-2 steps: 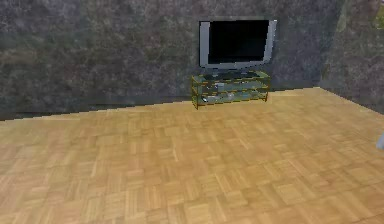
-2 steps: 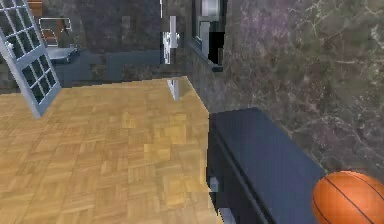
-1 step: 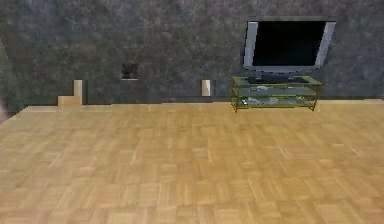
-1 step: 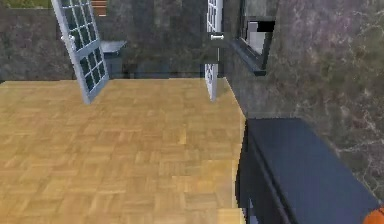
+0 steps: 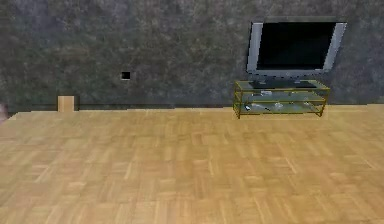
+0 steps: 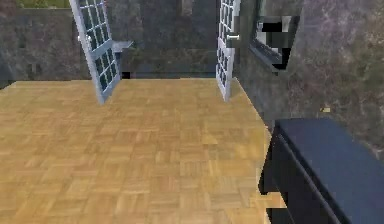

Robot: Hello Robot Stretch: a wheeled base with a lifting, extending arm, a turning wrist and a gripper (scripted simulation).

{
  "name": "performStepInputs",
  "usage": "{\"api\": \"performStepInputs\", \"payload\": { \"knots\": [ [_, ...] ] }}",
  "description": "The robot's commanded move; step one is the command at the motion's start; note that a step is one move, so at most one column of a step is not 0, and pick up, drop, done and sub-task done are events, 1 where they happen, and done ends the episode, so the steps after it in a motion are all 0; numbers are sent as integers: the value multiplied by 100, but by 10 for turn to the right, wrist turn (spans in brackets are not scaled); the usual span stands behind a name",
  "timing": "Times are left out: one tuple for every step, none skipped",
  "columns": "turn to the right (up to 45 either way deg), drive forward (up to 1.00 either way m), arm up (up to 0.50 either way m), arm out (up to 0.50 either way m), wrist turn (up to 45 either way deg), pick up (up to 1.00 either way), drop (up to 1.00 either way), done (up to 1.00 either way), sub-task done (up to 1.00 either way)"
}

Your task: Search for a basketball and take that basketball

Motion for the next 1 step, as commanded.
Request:
{"api": "performStepInputs", "payload": {
  "knots": [
    [450,0,0,0,0,0,0,0,0]
  ]
}}
